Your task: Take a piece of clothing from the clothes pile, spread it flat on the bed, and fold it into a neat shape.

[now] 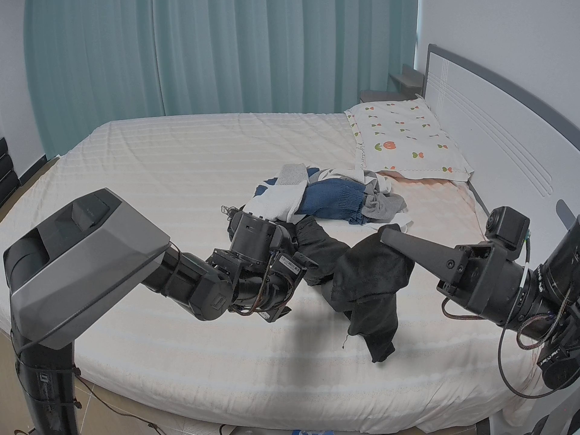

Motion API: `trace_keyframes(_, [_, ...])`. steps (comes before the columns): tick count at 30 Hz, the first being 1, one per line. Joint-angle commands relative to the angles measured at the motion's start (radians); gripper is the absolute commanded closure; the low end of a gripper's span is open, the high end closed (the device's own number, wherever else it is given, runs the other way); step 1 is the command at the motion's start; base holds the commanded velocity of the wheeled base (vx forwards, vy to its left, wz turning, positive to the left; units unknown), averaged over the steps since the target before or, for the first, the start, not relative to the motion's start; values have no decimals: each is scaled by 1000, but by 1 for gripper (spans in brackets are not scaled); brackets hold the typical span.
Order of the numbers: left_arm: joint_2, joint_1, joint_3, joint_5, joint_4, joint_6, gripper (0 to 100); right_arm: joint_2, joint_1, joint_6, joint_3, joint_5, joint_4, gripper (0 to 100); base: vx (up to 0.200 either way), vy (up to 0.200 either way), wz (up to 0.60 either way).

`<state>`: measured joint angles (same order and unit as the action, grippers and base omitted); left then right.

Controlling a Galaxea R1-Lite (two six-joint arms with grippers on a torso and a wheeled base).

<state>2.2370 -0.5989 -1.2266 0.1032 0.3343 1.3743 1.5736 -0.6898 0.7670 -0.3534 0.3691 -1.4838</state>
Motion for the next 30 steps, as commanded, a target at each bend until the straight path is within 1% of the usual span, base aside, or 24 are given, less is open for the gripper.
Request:
trace_keyframes(1, [36,-4,-50,0,-3,22,0,-46,-39,0,-6,1,-1,100,0,0,0])
trace_keyframes(5, [62,-4,-103,-3,-4,45,0,-78,-56,0,-7,1,-1,100,0,0,0])
trace_keyframes(7, [81,-4,-133,-20,-4,46,0,-93,-57,0,-4,2,-1,100,0,0,0])
trace_keyframes(9, [90,-4,-151,-37,-6,49,0,-110,-66,0,1,4,0,100,0,0,0])
trace_keyframes(12, [93,-15,-160,-37,-6,62,0,-116,-71,2,10,5,0,100,0,0,0])
trace_keyframes(13, [93,-18,-160,-31,-4,60,100,-110,-71,2,11,10,0,100,0,0,0])
trace_keyframes(15, [95,-18,-162,-30,-1,62,100,-99,-70,5,14,20,0,100,0,0,0])
trace_keyframes(20, [92,-18,-157,-40,-11,63,100,-90,-56,11,16,22,-1,100,0,0,0])
trace_keyframes(25, [81,-12,-143,-36,-29,86,100,-75,-27,11,11,24,-1,100,0,0,0])
trace_keyframes(26, [61,-5,-128,-37,-58,86,100,-58,16,11,8,25,0,100,0,0,0])
trace_keyframes(27, [61,-5,-128,-37,-58,86,100,-58,16,11,8,25,0,100,0,0,0])
trace_keyframes(28, [30,4,-106,-36,-75,83,100,-37,50,11,7,28,0,100,0,0,0])
trace_keyframes(30, [-51,36,-40,-26,-72,78,100,25,133,11,5,57,-1,100,0,0,0])
